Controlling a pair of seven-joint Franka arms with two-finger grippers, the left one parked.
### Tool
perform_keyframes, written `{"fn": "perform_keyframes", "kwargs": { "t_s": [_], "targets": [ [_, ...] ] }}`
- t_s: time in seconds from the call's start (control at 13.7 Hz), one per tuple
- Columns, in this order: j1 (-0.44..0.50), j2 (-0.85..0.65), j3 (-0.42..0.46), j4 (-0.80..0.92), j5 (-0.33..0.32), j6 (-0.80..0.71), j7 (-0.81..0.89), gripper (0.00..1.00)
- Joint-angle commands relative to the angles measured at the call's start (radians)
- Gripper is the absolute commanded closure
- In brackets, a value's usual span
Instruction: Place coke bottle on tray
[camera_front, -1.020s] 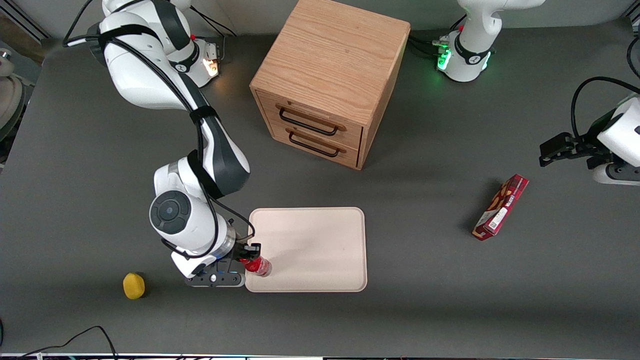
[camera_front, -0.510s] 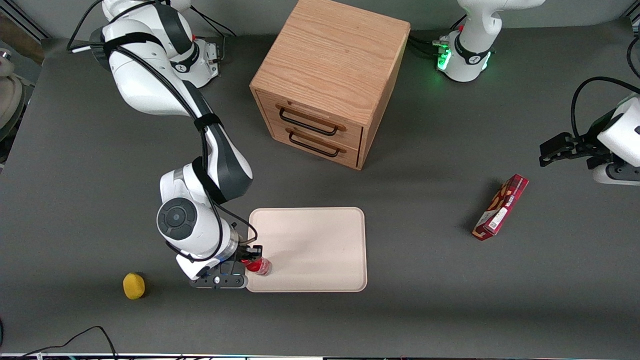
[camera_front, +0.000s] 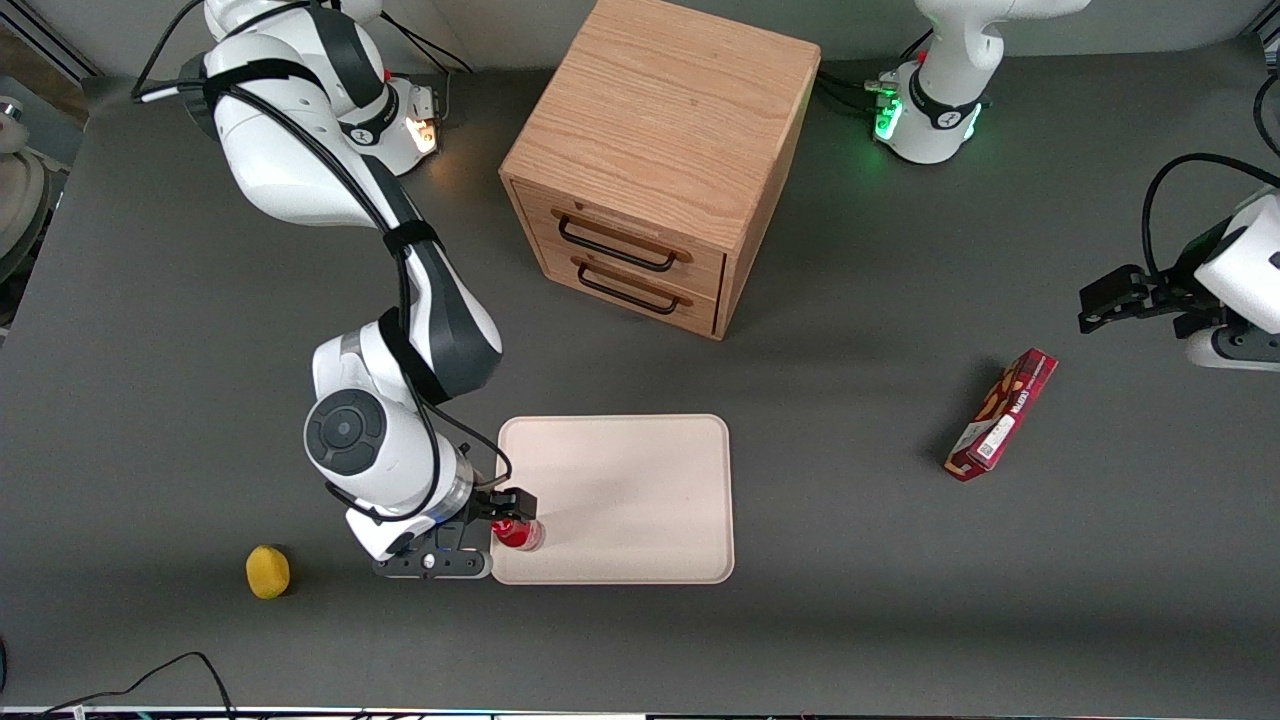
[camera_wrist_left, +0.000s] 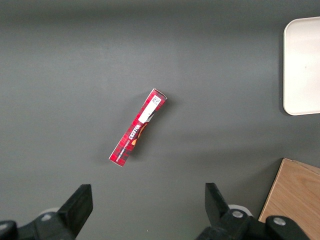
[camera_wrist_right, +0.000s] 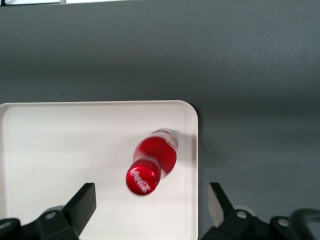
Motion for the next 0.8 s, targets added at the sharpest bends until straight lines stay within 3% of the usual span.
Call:
{"fn": "perform_keyframes", "kwargs": {
  "t_s": [0.0, 0.22, 0.73],
  "targets": [
    [-0.009, -0.101, -0.009, 0.004, 0.008, -0.074, 0.007, 0.0],
    [-0.064, -0.247, -0.007, -0.142, -0.032, -0.13, -0.021, 0.0],
    [-0.185, -0.601, -0.002, -0.541, -0.047, -0.054, -0.068, 0.0]
  ]
}}
